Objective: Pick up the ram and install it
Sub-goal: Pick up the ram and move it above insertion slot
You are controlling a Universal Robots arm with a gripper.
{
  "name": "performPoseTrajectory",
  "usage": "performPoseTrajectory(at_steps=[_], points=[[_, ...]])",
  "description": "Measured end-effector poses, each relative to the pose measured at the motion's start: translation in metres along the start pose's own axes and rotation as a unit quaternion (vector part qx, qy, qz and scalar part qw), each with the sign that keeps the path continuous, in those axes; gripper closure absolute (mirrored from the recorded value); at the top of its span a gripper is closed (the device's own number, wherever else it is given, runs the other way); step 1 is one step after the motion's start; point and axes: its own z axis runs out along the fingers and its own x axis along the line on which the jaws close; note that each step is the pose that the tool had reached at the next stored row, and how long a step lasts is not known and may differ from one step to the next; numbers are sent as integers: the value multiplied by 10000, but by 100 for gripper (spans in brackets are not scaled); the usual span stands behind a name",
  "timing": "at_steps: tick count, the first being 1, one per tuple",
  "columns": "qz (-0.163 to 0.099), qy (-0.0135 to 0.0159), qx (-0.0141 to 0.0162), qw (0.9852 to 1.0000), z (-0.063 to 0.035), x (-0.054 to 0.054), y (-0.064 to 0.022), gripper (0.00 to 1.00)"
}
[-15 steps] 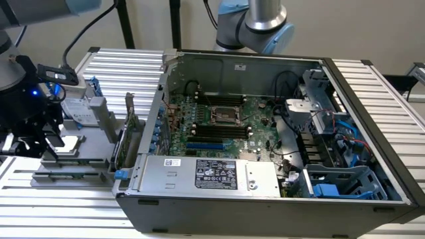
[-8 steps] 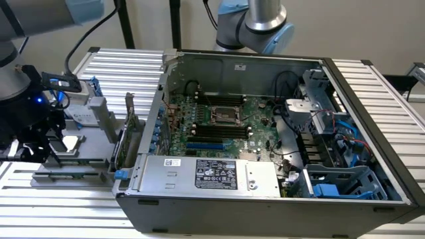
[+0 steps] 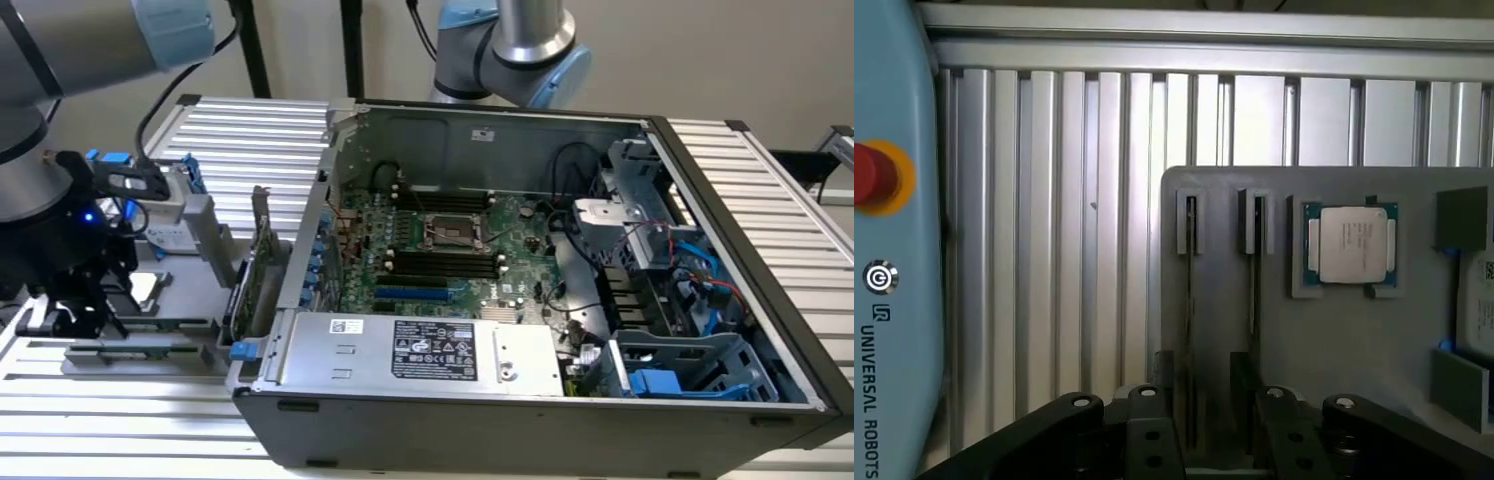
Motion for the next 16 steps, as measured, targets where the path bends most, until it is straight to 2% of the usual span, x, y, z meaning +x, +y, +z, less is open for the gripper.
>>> performPoseTrajectory(at_steps=[16], points=[[-84, 3, -1, 10000, 290, 20, -11, 64]])
